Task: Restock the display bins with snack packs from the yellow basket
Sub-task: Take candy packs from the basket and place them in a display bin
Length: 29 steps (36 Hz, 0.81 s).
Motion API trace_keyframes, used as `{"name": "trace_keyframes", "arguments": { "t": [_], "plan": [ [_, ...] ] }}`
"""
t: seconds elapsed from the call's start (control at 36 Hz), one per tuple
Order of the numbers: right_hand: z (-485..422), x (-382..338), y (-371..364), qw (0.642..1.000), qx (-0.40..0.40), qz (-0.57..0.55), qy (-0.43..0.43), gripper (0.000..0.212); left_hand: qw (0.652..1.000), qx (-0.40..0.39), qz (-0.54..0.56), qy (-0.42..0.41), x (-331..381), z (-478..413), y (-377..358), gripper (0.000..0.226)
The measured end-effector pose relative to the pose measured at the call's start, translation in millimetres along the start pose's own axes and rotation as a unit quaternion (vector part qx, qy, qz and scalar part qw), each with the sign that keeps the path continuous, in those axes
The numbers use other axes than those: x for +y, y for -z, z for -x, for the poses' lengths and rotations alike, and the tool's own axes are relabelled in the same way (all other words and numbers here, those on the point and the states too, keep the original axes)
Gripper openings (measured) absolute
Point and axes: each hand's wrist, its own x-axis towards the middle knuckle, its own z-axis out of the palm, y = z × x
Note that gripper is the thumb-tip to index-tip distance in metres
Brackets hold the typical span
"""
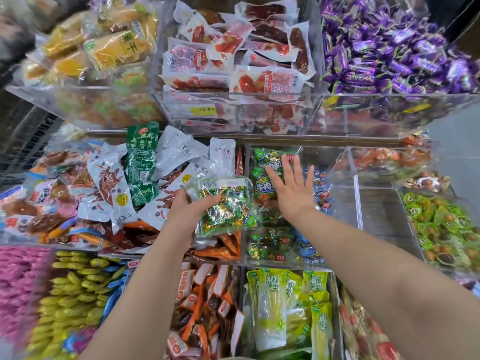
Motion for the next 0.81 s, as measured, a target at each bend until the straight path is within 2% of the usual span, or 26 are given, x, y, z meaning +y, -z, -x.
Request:
{"name": "trace_keyframes", "arguments": {
  "t": [0.14,0.22,0.36,0.42,0.47,0.53,0.58,0.61,0.64,0.67,0.75,0.81],
  "plan": [
    [-14,1,3,0.999,-0.024,-0.021,-0.012,0.116,0.999,-0.009,-0.032,-0.015,0,0,-1,0.118],
    [-8,2,-5,0.998,-0.042,-0.042,-0.001,0.108,0.999,-0.014,-0.037,-0.019,1,2,-2,0.128],
    [-6,9,1,0.993,-0.095,-0.064,0.041,0.105,0.998,-0.011,-0.068,-0.007,5,5,-4,0.137],
    [-3,12,7,0.991,-0.09,-0.088,0.048,0.107,0.997,-0.018,-0.072,-0.008,8,6,-6,0.137],
    [6,14,14,0.985,-0.05,-0.155,0.052,0.103,0.998,-0.023,-0.064,-0.008,12,8,-8,0.135],
    [19,13,22,0.959,0.019,-0.28,0.046,0.083,0.998,-0.035,-0.046,-0.002,14,11,-12,0.138],
    [33,11,34,0.898,0.096,-0.428,0.024,0.047,0.998,-0.052,-0.027,0.005,16,15,-19,0.14],
    [40,11,40,0.867,0.119,-0.485,0.007,0.035,0.998,-0.062,-0.021,0.009,17,17,-22,0.139],
    [46,11,45,0.849,0.134,-0.512,-0.008,0.035,0.997,-0.072,-0.014,0.013,18,20,-26,0.135],
    [52,13,47,0.853,0.149,-0.501,-0.016,0.039,0.997,-0.078,-0.007,0.017,18,21,-30,0.131],
    [68,22,49,0.919,0.183,-0.347,-0.032,0.057,0.995,-0.088,0.002,0.04,19,25,-41,0.136],
    [80,26,47,0.924,0.163,-0.347,-0.02,0.075,0.994,-0.094,0.01,0.051,19,27,-47,0.136]
  ]
}}
